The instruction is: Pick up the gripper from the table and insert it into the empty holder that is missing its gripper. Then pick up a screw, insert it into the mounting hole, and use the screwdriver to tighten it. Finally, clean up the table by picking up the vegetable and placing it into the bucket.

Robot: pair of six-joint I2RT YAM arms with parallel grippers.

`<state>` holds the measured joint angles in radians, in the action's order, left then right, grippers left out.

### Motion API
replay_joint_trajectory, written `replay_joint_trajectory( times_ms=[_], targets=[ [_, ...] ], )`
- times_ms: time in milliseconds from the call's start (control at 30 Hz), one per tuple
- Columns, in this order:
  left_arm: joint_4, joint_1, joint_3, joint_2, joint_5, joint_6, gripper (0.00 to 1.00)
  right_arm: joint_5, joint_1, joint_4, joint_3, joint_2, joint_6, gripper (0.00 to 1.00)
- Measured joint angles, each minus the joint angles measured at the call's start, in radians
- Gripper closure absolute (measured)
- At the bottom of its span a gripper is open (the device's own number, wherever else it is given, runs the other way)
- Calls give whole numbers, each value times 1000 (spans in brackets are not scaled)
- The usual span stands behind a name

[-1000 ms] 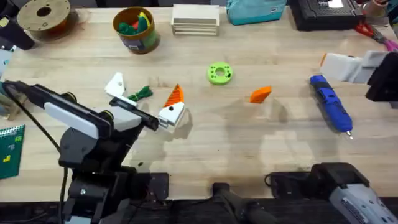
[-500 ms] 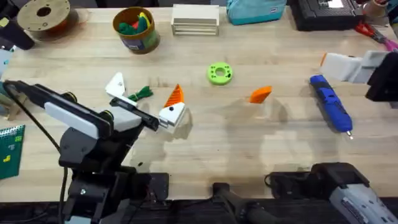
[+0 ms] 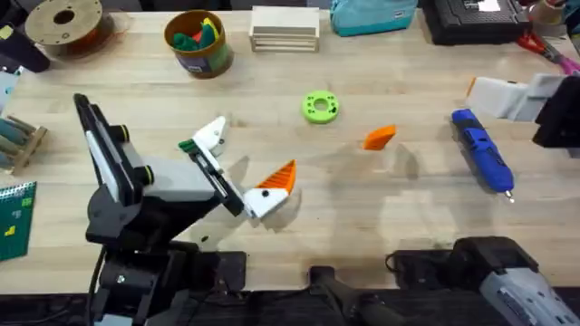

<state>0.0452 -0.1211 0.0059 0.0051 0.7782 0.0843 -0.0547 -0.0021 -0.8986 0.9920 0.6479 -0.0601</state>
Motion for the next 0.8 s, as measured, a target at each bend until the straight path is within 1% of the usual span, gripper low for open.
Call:
replay_joint_trajectory(
  times_ms=[100,233,400,500,533,567,700,800],
  targets=[
    [0,0,0,0,42,4,16,0,0,0,0,0,0,10],
    [0,0,0,0,72,7,16,0,0,-8,0,0,0,10],
    [0,0,0,0,76,7,15,0,0,2,1,8,15,10],
    [0,0,0,0,79,7,15,10,14,-17,21,68,68,10],
    [0,0,0,0,81,7,15,27,66,-75,72,180,131,10],
    [0,0,0,0,84,7,15,35,144,-125,129,300,223,10],
    [0,0,0,0,87,7,15,24,268,-188,157,410,409,11],
    [0,0,0,0,87,7,16,-20,358,-209,157,473,531,10]
  ],
)
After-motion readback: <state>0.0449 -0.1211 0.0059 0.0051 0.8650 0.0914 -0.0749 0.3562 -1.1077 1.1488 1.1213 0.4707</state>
